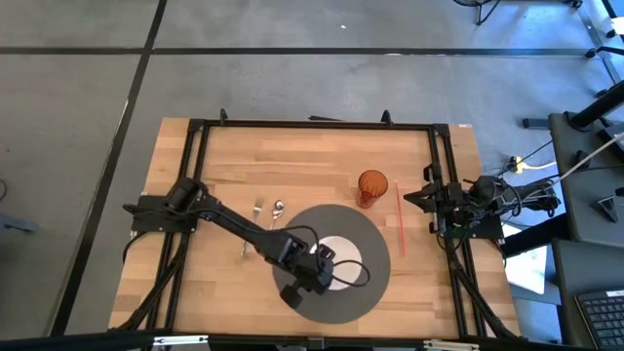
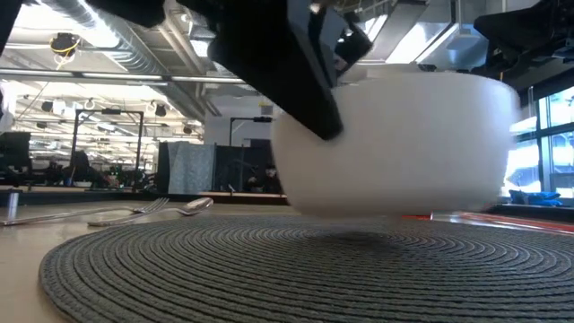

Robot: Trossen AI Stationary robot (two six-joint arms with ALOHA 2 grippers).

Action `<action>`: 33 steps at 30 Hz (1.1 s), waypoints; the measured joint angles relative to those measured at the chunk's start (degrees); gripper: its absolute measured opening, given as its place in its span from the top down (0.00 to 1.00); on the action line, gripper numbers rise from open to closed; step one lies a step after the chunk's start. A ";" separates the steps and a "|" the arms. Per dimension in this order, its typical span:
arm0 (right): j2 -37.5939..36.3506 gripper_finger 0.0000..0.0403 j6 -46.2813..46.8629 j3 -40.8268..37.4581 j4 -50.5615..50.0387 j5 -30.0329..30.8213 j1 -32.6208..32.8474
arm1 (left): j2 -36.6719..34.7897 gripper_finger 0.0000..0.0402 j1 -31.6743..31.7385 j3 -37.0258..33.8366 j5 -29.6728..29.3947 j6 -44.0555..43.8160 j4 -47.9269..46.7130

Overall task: Pick & Place Utensil
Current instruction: Put the white bowl on the gray mat, then put the spoon into the white bowl

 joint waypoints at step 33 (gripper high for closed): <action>0.00 0.96 0.19 0.00 -0.02 0.00 0.01 | -0.15 0.80 -2.18 4.61 -5.14 3.18 -7.15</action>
